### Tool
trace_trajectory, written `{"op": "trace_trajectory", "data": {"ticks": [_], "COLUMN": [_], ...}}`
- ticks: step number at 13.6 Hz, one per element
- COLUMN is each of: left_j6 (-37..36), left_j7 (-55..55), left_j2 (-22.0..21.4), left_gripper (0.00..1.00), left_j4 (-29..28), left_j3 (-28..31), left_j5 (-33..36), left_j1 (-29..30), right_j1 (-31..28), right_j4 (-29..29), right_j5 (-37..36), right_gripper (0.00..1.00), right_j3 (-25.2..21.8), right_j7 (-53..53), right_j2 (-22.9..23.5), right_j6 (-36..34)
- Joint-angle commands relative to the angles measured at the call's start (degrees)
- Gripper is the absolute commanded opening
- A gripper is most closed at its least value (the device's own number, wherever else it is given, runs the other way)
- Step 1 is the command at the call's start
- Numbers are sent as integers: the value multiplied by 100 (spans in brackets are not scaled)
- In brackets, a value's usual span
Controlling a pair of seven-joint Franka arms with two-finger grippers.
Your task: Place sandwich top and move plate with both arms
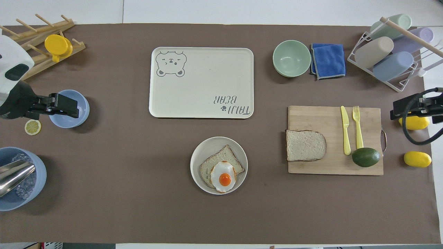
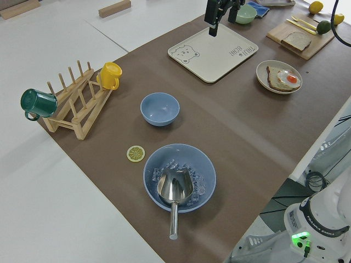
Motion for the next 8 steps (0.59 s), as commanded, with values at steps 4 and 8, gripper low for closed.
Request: {"op": "trace_trajectory", "data": {"ticks": [4,8], "left_j6": [-61,-61], "left_j7": [41,41], "left_j2": [-105,-114], "left_gripper": [100,100], "left_j4": [-82,-82], "left_j3": [-39,-39], "left_j5": [29,29], "left_j1": [78,78], "right_j1": [-72,-20], "right_j4": [128,31], "right_j5": [74,144], "right_gripper": [100,100], "right_j3": [71,62], "right_j7": [-125,-143], "right_j2": [61,8], "right_j6": [-126,-144]}}
